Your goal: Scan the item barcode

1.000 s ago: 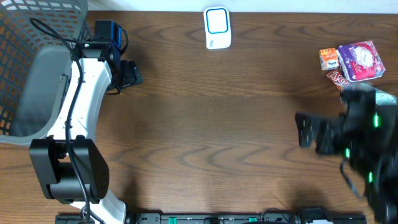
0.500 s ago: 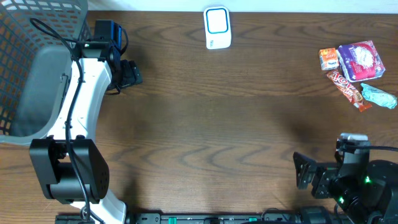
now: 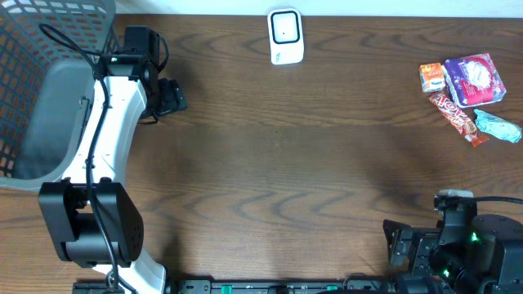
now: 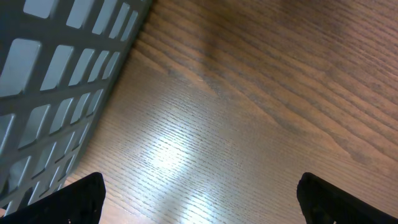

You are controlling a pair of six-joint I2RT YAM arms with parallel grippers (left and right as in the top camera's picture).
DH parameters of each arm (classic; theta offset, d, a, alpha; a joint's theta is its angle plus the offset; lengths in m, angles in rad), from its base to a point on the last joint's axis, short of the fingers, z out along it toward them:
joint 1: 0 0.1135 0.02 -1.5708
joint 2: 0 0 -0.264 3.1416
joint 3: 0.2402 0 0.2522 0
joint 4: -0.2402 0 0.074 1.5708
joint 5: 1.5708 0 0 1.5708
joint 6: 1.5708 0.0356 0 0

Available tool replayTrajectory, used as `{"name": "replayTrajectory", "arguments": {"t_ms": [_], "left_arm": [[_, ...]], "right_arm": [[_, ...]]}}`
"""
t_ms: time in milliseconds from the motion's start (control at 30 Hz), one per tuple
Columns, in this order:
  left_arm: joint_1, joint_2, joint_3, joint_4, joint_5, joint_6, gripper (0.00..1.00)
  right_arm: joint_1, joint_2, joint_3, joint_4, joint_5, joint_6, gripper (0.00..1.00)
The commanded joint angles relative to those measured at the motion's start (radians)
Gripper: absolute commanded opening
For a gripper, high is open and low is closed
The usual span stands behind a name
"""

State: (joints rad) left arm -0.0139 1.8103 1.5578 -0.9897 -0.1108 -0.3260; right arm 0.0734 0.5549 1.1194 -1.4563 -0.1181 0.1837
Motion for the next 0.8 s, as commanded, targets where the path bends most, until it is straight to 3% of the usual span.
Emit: {"name": "replayTrajectory", "arguments": {"t_ms": [0,767], "left_arm": [[0.004,0.006,-0.001,-0.005,-0.006,-0.012,0.98],[0.004,0.006,-0.001,-0.005,-0.005,-0.012,0.98]], "right_arm": [[0.007,-0.006,-0.003,-0.003,0.004,0.014,0.99],[0.006,-0.008,-0.003,0.031,0.006,-0.041,0.99]]}}
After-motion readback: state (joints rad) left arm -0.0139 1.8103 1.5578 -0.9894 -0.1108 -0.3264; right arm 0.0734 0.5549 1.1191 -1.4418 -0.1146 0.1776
